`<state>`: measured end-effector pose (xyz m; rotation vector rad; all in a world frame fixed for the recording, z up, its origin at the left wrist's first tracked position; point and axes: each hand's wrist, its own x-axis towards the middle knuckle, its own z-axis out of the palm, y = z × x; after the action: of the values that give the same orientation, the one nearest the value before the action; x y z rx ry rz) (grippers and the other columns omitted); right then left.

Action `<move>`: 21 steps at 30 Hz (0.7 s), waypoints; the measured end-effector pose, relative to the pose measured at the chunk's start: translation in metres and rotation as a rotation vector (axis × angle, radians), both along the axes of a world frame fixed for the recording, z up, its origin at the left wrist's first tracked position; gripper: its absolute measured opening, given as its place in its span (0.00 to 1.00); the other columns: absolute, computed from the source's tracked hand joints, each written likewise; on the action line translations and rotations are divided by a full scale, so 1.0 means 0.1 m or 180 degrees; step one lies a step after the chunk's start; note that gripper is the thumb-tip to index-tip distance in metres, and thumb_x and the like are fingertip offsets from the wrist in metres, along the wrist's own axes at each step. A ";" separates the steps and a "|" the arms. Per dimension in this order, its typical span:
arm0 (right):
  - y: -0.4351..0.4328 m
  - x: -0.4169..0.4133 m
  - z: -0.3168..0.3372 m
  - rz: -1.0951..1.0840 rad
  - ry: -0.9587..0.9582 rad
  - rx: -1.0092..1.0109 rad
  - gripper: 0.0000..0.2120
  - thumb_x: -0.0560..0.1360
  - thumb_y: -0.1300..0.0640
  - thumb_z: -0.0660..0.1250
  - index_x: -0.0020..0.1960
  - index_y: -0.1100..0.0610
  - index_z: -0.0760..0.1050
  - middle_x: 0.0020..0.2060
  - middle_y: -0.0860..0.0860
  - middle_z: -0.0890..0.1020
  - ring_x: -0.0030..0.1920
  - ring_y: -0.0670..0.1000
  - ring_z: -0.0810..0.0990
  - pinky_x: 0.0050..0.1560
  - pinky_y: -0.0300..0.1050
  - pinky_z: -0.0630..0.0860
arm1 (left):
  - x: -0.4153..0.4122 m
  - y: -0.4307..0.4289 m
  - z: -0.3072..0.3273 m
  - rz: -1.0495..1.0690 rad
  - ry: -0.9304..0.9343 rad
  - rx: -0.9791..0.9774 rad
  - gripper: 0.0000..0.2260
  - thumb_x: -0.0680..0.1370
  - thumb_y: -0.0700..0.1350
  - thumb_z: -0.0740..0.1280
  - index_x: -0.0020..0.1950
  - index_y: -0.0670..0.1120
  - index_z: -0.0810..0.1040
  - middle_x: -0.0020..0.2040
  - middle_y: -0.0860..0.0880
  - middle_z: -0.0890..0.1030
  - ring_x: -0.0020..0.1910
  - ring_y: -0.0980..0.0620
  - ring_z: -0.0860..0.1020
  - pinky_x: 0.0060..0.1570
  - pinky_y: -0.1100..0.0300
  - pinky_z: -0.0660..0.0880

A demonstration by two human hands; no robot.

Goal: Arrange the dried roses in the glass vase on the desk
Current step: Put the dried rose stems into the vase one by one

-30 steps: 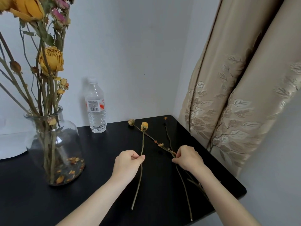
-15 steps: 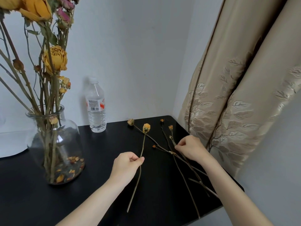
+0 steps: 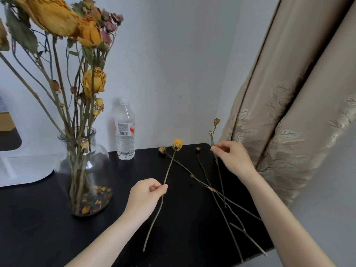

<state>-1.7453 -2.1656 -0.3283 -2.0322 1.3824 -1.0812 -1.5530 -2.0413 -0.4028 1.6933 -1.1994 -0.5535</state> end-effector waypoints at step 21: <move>0.60 1.03 0.00 0.0878 -0.0541 0.0072 0.08 0.75 0.53 0.66 0.50 0.55 0.80 0.37 0.45 0.80 0.39 0.42 0.78 0.38 0.33 0.68 | 0.80 1.31 1.09 0.0815 -0.1437 -0.2126 0.08 0.71 0.54 0.60 0.43 0.53 0.77 0.35 0.61 0.78 0.41 0.64 0.78 0.39 0.78 0.70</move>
<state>-1.6420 -2.1058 -0.3285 -1.9915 0.9921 -1.0804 -1.4732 -1.9099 -0.2940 1.3749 -1.2608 0.3824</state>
